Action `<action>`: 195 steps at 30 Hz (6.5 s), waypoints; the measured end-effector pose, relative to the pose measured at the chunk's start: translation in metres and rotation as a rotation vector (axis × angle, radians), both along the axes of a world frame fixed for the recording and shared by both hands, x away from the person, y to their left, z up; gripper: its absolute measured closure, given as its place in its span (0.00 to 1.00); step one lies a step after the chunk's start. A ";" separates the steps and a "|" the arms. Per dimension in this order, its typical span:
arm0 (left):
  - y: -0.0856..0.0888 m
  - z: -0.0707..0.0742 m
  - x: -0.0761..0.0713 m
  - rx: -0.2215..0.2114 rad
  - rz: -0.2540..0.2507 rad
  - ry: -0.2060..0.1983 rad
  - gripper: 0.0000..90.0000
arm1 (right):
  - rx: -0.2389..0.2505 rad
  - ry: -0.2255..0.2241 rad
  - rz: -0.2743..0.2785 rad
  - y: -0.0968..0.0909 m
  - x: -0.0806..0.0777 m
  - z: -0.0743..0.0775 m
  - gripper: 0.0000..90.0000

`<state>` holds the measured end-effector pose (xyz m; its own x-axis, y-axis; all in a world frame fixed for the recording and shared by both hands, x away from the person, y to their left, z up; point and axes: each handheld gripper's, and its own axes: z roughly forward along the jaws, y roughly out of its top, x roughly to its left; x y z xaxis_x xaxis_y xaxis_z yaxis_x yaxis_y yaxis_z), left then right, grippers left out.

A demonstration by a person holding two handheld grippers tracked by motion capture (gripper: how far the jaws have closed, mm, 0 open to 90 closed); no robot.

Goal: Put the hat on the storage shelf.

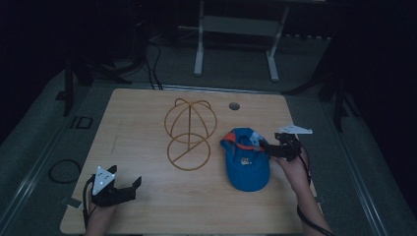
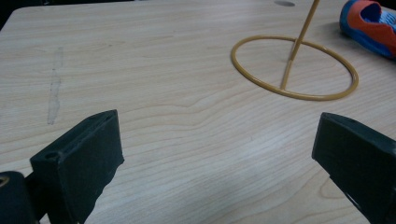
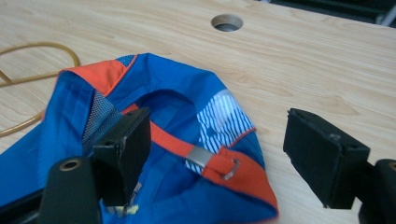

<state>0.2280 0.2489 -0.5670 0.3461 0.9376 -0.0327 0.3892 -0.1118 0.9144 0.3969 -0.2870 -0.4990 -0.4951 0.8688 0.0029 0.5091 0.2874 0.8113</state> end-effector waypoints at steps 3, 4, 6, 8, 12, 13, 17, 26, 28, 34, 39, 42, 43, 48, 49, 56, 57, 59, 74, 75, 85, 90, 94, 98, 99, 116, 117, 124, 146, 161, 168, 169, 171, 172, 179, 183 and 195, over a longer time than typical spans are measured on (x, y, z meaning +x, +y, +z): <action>-0.001 0.000 0.000 0.021 -0.007 -0.002 0.02 | -0.015 0.014 0.013 0.006 0.011 -0.006 0.29; -0.003 0.000 -0.001 0.028 -0.001 -0.009 0.02 | -0.024 0.017 0.010 0.009 0.014 -0.008 0.29; -0.003 0.001 -0.001 0.031 -0.006 -0.011 0.02 | -0.030 0.028 0.025 0.012 0.021 -0.011 0.33; -0.003 0.000 -0.001 0.030 -0.010 -0.012 0.02 | -0.060 0.031 0.031 0.016 0.027 -0.015 0.35; -0.004 0.001 -0.002 0.033 -0.006 -0.019 0.02 | -0.108 0.048 0.023 0.023 0.040 -0.024 0.37; -0.003 0.001 -0.002 0.028 -0.009 -0.020 0.02 | -0.118 0.051 0.011 0.024 0.043 -0.027 0.37; -0.004 0.000 -0.002 0.040 -0.006 -0.029 0.02 | -0.134 0.079 0.010 0.028 0.054 -0.035 0.37; -0.004 0.000 -0.001 0.039 -0.006 -0.023 0.02 | -0.192 0.148 0.016 0.035 0.065 -0.051 0.35; -0.004 0.000 -0.001 0.038 -0.007 -0.021 0.02 | -0.212 0.159 0.022 0.036 0.065 -0.053 0.38; -0.004 0.001 -0.002 0.040 -0.003 -0.023 0.02 | -0.157 0.181 0.050 0.033 0.064 -0.054 0.55; -0.005 0.001 -0.002 0.043 -0.009 -0.023 0.02 | -0.153 0.186 0.088 0.034 0.062 -0.053 0.75; -0.005 0.000 -0.002 0.045 -0.007 -0.020 0.02 | -0.163 0.181 0.113 0.037 0.060 -0.052 0.89; -0.005 0.000 -0.001 0.046 -0.005 -0.016 0.02 | -0.170 0.183 0.119 0.039 0.059 -0.052 0.92; -0.005 0.001 -0.002 0.043 0.002 -0.014 0.02 | -0.190 0.165 0.106 0.043 0.056 -0.052 0.96; -0.005 0.001 -0.002 0.041 0.003 -0.013 0.02 | -0.194 0.162 0.097 0.043 0.055 -0.052 0.96; -0.005 0.002 -0.002 0.037 0.011 -0.016 0.02 | -0.150 0.096 0.066 0.036 0.044 -0.031 0.96; -0.005 0.002 -0.002 0.042 0.012 -0.014 0.02 | -0.147 0.084 0.067 0.034 0.042 -0.026 0.96; -0.005 0.002 -0.002 0.044 0.013 -0.014 0.02 | -0.125 0.060 0.065 0.031 0.037 -0.015 0.96; -0.006 0.003 0.000 0.051 0.008 -0.002 0.02 | -0.074 -0.134 0.041 0.015 -0.006 0.075 0.97; -0.006 0.003 0.001 0.050 0.008 -0.001 0.02 | -0.068 -0.144 0.039 0.014 -0.008 0.080 0.97; -0.014 0.016 0.002 0.022 -0.043 0.005 0.02 | -0.051 -0.267 0.056 0.012 -0.035 0.131 0.97; -0.021 0.028 0.002 0.022 -0.071 -0.012 0.02 | -0.068 -0.317 0.050 0.012 -0.044 0.153 0.97; -0.028 0.053 0.002 0.030 -0.105 -0.060 0.02 | -0.072 -0.353 0.046 0.009 -0.052 0.168 0.97; -0.033 0.081 0.004 0.009 -0.139 -0.097 0.02 | -0.041 -0.358 0.059 0.005 -0.061 0.177 0.97; -0.035 0.088 0.004 0.009 -0.148 -0.104 0.02 | -0.036 -0.359 0.065 0.005 -0.063 0.179 0.97; -0.088 0.175 0.035 0.060 -0.280 -0.181 0.02 | -0.006 -0.368 0.201 0.030 -0.100 0.182 0.97; -0.096 0.182 0.039 0.070 -0.304 -0.178 0.02 | -0.007 -0.366 0.211 0.032 -0.104 0.180 0.97; -0.130 0.200 0.051 0.096 -0.375 -0.179 0.02 | -0.001 -0.365 0.253 0.037 -0.114 0.179 0.97; -0.217 0.233 0.077 0.149 -0.568 -0.185 0.05 | -0.015 -0.357 0.339 0.047 -0.132 0.178 0.97; -0.256 0.227 0.087 0.178 -0.712 -0.110 0.27 | -0.023 -0.353 0.388 0.053 -0.142 0.178 0.97; -0.266 0.223 0.093 0.176 -0.756 -0.066 0.48 | -0.023 -0.349 0.386 0.050 -0.141 0.177 0.97; -0.268 0.223 0.093 0.177 -0.753 -0.065 0.54 | -0.022 -0.348 0.385 0.050 -0.140 0.177 0.97; -0.272 0.223 0.094 0.197 -0.756 -0.057 0.62 | -0.021 -0.350 0.380 0.049 -0.140 0.177 0.97; -0.274 0.222 0.094 0.195 -0.758 -0.054 0.66 | -0.019 -0.350 0.380 0.049 -0.139 0.177 0.97; -0.282 0.221 0.096 0.225 -0.703 -0.052 0.98 | -0.019 -0.348 0.356 0.047 -0.137 0.172 0.97; -0.285 0.222 0.096 0.234 -0.675 -0.067 0.99 | -0.009 -0.341 0.346 0.045 -0.136 0.169 0.97; -0.288 0.239 0.090 0.244 -0.649 -0.158 1.00 | 0.042 -0.347 0.360 0.037 -0.148 0.171 0.80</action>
<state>0.3180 -0.0393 -0.3285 0.8204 0.5149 0.2488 0.0396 -0.4851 0.8735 0.2492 -0.2501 -0.3284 -0.7416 0.6451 -0.1843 0.0813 0.3591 0.9298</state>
